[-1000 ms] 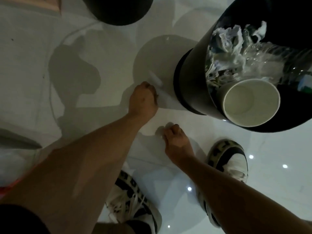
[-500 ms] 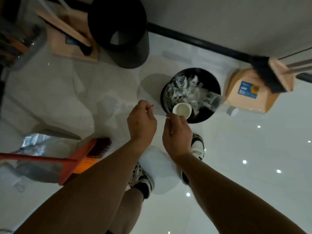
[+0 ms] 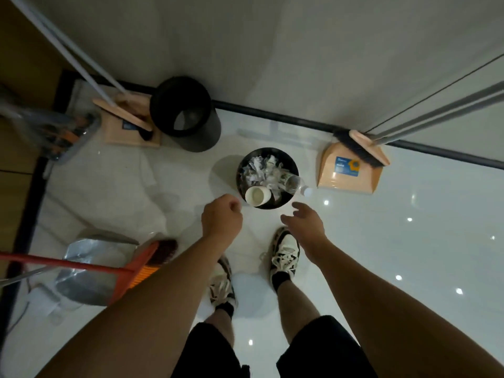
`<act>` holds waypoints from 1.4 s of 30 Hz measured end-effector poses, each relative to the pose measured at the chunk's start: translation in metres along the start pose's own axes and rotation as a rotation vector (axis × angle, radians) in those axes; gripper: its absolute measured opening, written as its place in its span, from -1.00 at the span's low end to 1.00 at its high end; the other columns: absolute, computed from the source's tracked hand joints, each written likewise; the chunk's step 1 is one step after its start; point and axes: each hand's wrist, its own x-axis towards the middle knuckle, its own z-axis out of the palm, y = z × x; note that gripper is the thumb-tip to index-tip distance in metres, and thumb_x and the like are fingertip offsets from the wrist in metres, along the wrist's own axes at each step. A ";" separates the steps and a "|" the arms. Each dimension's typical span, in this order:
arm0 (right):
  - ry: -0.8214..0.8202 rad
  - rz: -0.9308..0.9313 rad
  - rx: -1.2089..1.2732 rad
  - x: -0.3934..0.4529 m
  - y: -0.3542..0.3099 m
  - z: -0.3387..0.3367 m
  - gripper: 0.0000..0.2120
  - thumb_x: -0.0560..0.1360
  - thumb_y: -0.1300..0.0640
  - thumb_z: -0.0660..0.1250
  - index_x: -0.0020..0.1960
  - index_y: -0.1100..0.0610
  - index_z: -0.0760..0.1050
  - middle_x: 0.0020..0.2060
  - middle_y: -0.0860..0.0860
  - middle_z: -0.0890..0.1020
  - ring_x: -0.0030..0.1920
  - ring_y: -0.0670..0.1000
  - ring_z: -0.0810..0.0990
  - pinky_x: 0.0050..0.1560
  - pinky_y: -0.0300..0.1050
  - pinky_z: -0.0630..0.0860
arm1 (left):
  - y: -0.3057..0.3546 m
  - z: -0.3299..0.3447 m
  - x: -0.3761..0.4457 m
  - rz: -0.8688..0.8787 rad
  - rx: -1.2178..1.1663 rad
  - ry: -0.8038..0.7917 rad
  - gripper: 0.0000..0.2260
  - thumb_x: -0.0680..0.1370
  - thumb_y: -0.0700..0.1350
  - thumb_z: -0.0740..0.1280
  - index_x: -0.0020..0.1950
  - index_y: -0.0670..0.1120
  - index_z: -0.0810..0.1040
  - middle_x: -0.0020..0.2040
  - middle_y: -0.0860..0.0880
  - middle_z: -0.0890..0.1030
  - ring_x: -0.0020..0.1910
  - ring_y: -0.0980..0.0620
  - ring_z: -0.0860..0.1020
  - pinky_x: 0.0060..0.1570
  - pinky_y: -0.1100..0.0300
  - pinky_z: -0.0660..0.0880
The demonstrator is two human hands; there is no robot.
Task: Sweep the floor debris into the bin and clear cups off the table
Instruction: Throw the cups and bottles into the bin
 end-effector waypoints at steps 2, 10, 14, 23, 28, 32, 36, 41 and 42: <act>0.011 0.015 0.009 -0.034 0.008 -0.017 -0.44 0.47 0.11 0.42 0.46 0.05 0.42 0.34 0.09 0.54 0.20 0.11 0.60 0.25 0.07 0.54 | 0.007 -0.017 -0.025 0.055 0.078 -0.071 -0.87 0.60 -0.11 0.29 -0.03 -0.07 0.64 -0.03 -0.07 0.67 0.00 -0.13 0.58 -0.07 0.11 0.48; 0.233 -0.146 0.039 -0.170 0.004 -0.099 -0.44 0.48 0.06 0.42 0.46 0.02 0.42 0.25 0.09 0.60 0.23 0.09 0.58 0.14 -0.17 0.45 | 0.135 -0.060 -0.118 0.561 0.316 -0.129 -0.83 0.59 0.00 0.32 0.11 -0.02 0.62 0.02 -0.05 0.66 -0.01 -0.10 0.59 -0.11 0.15 0.45; 0.410 -0.183 0.078 -0.238 0.031 -0.167 -0.42 0.48 0.06 0.40 0.48 0.05 0.39 0.28 0.08 0.58 0.25 0.10 0.55 0.16 -0.16 0.41 | 0.232 -0.045 -0.196 0.848 0.421 -0.241 -0.67 0.56 0.02 0.38 0.30 -0.02 0.55 0.19 -0.05 0.62 0.15 -0.11 0.56 0.08 0.12 0.45; 0.810 -0.082 0.315 -0.363 0.214 -0.347 -0.39 0.51 0.05 0.37 0.53 0.04 0.31 0.45 0.05 0.43 0.41 0.08 0.42 0.35 -0.05 0.38 | 0.420 0.095 -0.430 1.414 0.655 -0.338 -0.61 0.58 0.11 0.33 0.37 0.01 0.48 0.27 -0.06 0.55 0.18 -0.08 0.53 0.08 0.12 0.43; 0.976 0.081 0.405 -0.434 0.379 -0.434 -0.37 0.50 0.02 0.38 0.53 0.00 0.29 0.42 0.04 0.44 0.37 0.08 0.45 0.28 -0.08 0.41 | 0.469 0.225 -0.599 1.604 0.723 -0.466 -0.55 0.60 0.12 0.31 0.45 0.02 0.40 0.40 -0.04 0.45 0.28 -0.08 0.48 0.17 0.07 0.43; 1.081 0.214 0.471 -0.492 0.504 -0.488 -0.34 0.49 -0.01 0.38 0.54 0.00 0.27 0.42 0.05 0.44 0.37 0.09 0.45 0.29 -0.07 0.41 | 0.489 0.326 -0.719 1.687 0.756 -0.613 -0.53 0.59 0.10 0.31 0.47 0.02 0.38 0.43 -0.05 0.42 0.33 -0.08 0.44 0.25 0.05 0.42; 1.193 0.378 0.589 -0.544 0.616 -0.528 -0.33 0.49 -0.02 0.38 0.54 -0.01 0.26 0.43 0.04 0.43 0.37 0.10 0.44 0.28 -0.04 0.43 | 0.501 0.422 -0.831 1.819 0.827 -0.751 -0.53 0.59 0.10 0.31 0.47 0.02 0.38 0.42 -0.05 0.42 0.36 -0.08 0.40 0.28 0.06 0.38; 1.272 0.556 0.744 -0.577 0.734 -0.569 -0.33 0.48 0.01 0.38 0.55 0.00 0.26 0.43 0.04 0.42 0.38 0.09 0.42 0.26 -0.07 0.43 | 0.510 0.541 -0.949 1.989 0.885 -0.945 -0.54 0.59 0.09 0.32 0.47 0.03 0.38 0.42 -0.04 0.42 0.36 -0.06 0.40 0.27 0.08 0.37; 1.295 0.595 0.769 -0.581 0.756 -0.580 -0.33 0.48 0.02 0.38 0.55 0.00 0.26 0.43 0.04 0.42 0.38 0.10 0.43 0.26 -0.05 0.44 | 0.513 0.566 -0.971 2.020 0.897 -0.977 -0.53 0.58 0.09 0.32 0.47 0.03 0.38 0.42 -0.04 0.42 0.36 -0.06 0.41 0.28 0.07 0.38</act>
